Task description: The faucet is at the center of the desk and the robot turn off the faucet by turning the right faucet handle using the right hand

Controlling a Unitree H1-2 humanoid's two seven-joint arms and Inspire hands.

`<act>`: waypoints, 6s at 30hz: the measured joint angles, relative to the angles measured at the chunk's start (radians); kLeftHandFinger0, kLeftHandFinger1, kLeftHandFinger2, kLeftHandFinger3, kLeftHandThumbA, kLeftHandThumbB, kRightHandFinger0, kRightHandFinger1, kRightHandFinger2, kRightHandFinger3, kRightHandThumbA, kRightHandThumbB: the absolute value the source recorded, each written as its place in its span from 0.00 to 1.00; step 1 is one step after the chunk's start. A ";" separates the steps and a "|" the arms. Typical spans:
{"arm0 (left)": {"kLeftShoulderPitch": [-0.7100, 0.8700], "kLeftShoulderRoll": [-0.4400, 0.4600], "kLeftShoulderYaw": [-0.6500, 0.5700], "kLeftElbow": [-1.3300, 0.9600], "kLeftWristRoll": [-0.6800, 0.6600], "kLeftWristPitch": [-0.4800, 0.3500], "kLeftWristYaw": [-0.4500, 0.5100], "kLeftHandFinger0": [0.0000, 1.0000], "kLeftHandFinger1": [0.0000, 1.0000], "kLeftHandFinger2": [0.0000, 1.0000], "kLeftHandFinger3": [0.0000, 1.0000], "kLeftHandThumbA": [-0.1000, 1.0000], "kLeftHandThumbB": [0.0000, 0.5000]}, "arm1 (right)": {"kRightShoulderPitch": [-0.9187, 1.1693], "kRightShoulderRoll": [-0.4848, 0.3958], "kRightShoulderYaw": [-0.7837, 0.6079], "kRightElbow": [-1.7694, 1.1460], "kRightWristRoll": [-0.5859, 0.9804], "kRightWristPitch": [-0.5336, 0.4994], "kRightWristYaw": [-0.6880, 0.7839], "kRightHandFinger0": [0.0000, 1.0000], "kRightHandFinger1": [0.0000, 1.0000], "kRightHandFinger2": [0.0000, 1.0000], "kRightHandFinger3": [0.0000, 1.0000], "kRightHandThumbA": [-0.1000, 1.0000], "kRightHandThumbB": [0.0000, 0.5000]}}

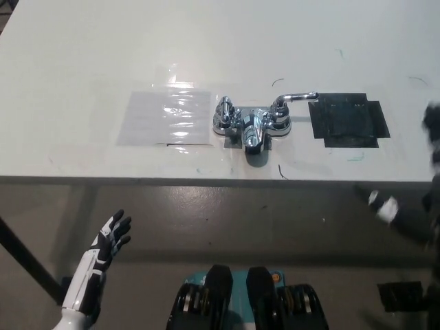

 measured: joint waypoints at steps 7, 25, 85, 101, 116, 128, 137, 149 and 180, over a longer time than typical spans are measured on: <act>0.003 -0.004 -0.009 -0.001 0.000 -0.001 -0.003 1.00 1.00 1.00 1.00 1.00 0.59 | -0.281 -0.123 -0.030 0.220 0.074 0.110 0.050 1.00 1.00 1.00 1.00 1.00 0.38; -0.002 -0.004 -0.015 -0.001 -0.002 -0.001 -0.015 1.00 1.00 1.00 1.00 1.00 0.61 | -0.852 -0.179 0.022 1.109 0.211 0.325 0.358 1.00 1.00 1.00 1.00 1.00 0.61; -0.039 -0.008 -0.040 0.008 0.011 -0.014 -0.022 1.00 1.00 1.00 1.00 0.95 0.59 | -0.992 -0.074 0.120 1.669 0.098 0.331 0.456 1.00 1.00 1.00 1.00 1.00 0.84; -0.036 -0.006 -0.040 0.008 0.017 -0.014 -0.022 1.00 1.00 1.00 1.00 0.95 0.60 | -0.980 -0.061 0.069 1.657 0.108 0.327 0.517 1.00 1.00 1.00 1.00 1.00 0.93; -0.024 -0.004 -0.040 0.009 0.020 -0.014 -0.022 1.00 1.00 1.00 1.00 0.95 0.61 | -0.952 -0.044 0.043 1.604 0.121 0.325 0.611 1.00 1.00 1.00 1.00 1.00 0.85; -0.028 -0.001 -0.038 0.009 0.019 -0.015 -0.022 1.00 1.00 1.00 1.00 0.96 0.62 | -0.895 -0.039 0.085 1.457 0.112 0.338 0.634 1.00 1.00 1.00 1.00 1.00 0.83; -0.028 -0.001 -0.037 0.009 0.013 -0.015 -0.022 1.00 1.00 1.00 1.00 0.96 0.61 | -0.865 -0.003 0.095 1.396 0.099 0.336 0.571 1.00 1.00 1.00 1.00 1.00 0.68; -0.028 0.000 -0.035 0.008 0.009 -0.012 -0.022 1.00 1.00 1.00 1.00 0.98 0.62 | -0.834 0.097 0.098 1.367 0.051 0.277 0.301 1.00 1.00 1.00 1.00 1.00 0.74; -0.024 -0.001 -0.036 0.009 0.009 -0.010 -0.022 1.00 1.00 1.00 1.00 0.97 0.61 | -0.755 0.301 0.019 1.302 -0.049 0.214 -0.429 1.00 1.00 1.00 1.00 1.00 0.35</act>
